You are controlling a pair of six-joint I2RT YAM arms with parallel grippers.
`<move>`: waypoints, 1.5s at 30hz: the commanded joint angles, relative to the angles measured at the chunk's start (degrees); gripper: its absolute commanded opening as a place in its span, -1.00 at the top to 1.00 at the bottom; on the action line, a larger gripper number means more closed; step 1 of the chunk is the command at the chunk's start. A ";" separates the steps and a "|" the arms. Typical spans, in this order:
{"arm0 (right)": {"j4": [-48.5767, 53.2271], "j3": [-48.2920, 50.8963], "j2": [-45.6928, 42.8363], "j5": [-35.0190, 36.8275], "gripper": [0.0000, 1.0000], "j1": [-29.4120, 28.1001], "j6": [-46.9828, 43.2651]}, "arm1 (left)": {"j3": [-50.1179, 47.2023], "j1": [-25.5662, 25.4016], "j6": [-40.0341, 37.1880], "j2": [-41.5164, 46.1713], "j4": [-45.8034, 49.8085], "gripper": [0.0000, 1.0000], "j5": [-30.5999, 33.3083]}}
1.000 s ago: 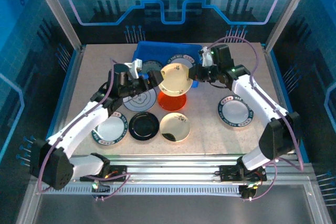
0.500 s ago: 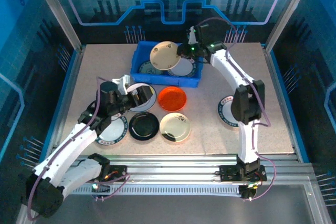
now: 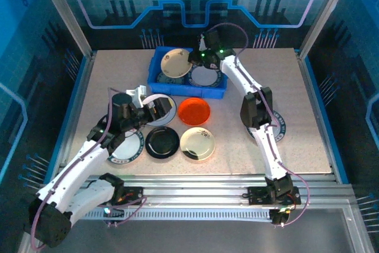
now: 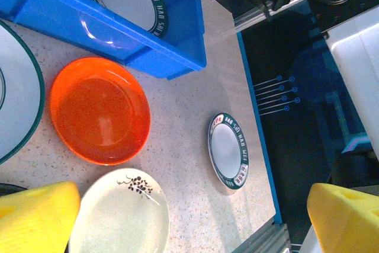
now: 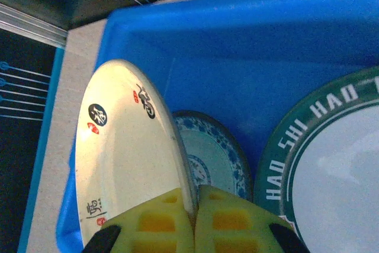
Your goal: Place the plates into the plastic bin on the countertop
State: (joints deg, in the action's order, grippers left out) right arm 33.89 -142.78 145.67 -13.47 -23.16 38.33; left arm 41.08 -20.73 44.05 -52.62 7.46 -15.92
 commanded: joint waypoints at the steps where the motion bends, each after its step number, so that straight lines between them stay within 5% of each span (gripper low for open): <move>1: -0.78 -2.63 1.75 1.52 1.00 -0.58 1.79 | 0.54 0.34 0.85 -0.70 -1.77 -0.98 -1.39; 24: -4.36 -5.39 9.17 2.80 0.99 -3.02 1.78 | 0.84 0.34 1.13 -6.44 -2.53 -0.99 -1.57; 31: -3.83 -6.08 9.46 3.32 0.37 -3.46 0.90 | 0.56 0.34 1.06 -6.60 -2.57 -0.99 -1.12; 45: -1.64 -7.47 8.50 4.05 0.18 -3.65 -0.88 | 1.06 0.34 0.29 -8.61 -3.05 -0.99 -1.13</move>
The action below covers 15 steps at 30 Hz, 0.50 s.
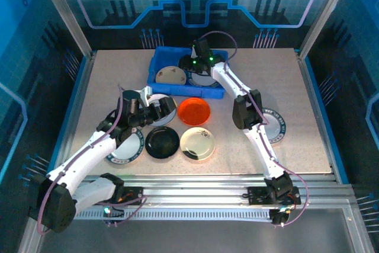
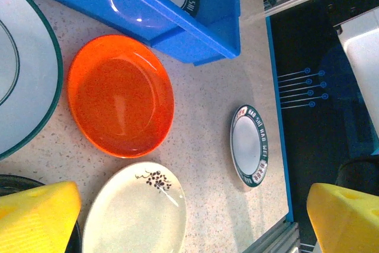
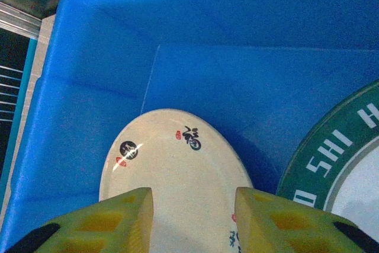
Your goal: Place the plates into the plastic bin on the countertop
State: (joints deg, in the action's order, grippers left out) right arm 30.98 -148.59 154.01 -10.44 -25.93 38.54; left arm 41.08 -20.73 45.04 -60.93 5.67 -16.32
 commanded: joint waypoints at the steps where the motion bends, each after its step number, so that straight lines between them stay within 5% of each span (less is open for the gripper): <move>1: 1.18 -1.68 -0.06 1.00 0.18 -0.79 -1.10 | 1.15 0.34 -0.80 -0.44 -1.20 -0.99 -0.78; 9: -2.35 6.70 -8.80 -0.11 0.21 0.01 -2.40 | 0.62 -0.16 -1.61 -3.23 -3.81 -0.98 -0.63; 15: -17.30 41.78 -34.52 2.42 0.19 1.28 -3.26 | 3.20 -4.16 -5.15 -6.94 -5.32 -0.99 1.70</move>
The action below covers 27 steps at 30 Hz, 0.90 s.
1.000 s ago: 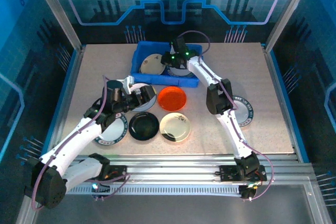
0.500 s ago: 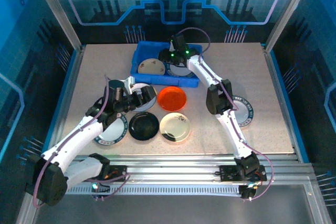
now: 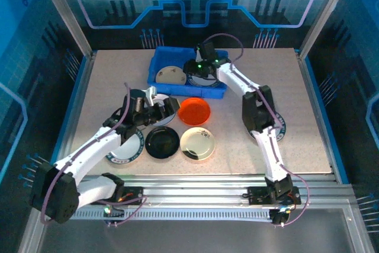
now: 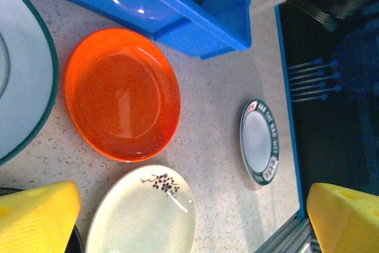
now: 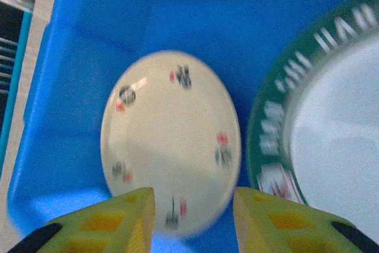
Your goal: Place the plates into the plastic bin on the countertop
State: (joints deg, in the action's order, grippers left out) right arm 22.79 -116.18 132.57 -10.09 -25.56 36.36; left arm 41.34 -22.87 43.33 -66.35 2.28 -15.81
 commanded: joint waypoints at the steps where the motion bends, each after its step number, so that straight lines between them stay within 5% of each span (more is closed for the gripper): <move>1: -10.06 14.05 -16.72 2.87 0.18 1.12 -1.05 | 3.98 -2.86 -4.09 -2.59 -1.72 -0.99 1.54; 14: -12.90 57.36 -54.57 6.01 0.17 2.49 -2.39 | 12.76 -11.81 -5.79 -15.65 -6.11 -0.99 0.89; 21: -14.17 74.94 -70.29 5.35 0.11 3.24 2.14 | 16.05 -17.21 -7.47 -20.38 -5.63 -0.97 1.53; 27: -8.93 85.77 -88.84 12.31 -0.04 5.84 6.03 | 20.06 -20.82 -7.95 -25.75 -6.47 -0.97 2.54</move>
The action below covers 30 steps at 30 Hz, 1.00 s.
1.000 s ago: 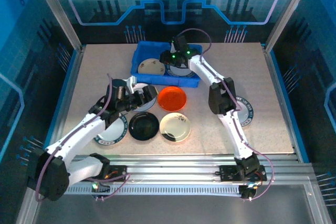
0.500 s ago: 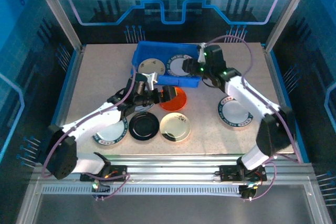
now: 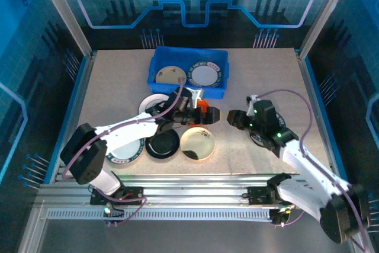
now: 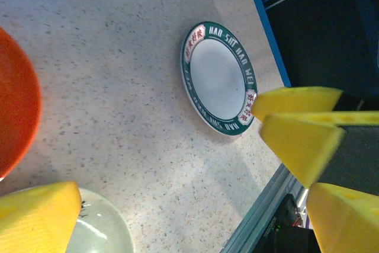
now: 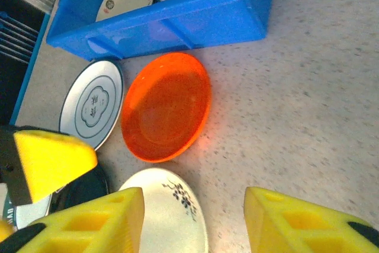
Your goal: Place the plates into the plastic bin on the countertop
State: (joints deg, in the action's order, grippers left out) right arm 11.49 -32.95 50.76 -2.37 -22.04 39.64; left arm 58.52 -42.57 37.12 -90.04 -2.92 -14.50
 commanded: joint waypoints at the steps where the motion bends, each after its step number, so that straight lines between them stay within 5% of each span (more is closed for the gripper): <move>1: 3.87 3.66 -10.46 5.54 -0.12 3.54 2.98 | 4.01 -1.52 -1.81 -3.14 -0.84 -0.96 1.26; 7: 12.92 4.36 -21.47 5.39 -0.24 12.18 2.74 | 11.65 -3.38 -1.11 -11.61 0.12 -0.85 -2.27; 13: 16.84 3.35 -21.21 3.41 -0.21 18.28 3.02 | 19.67 -4.35 -2.32 -18.88 2.21 -0.73 -3.97; 22: 11.23 6.53 -19.94 -8.61 -0.11 29.43 5.70 | 25.96 -4.53 -1.97 -27.44 2.92 -0.48 -5.01; 30: 10.94 7.43 -19.47 -9.74 -0.11 31.42 5.10 | 30.75 -4.61 -1.26 -34.45 2.02 -0.28 -6.37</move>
State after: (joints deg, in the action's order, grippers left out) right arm 23.88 -26.20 31.46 -10.35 8.45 44.21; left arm 86.28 -46.70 36.01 -122.58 -1.41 -19.00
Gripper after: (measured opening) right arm 0.555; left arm 0.645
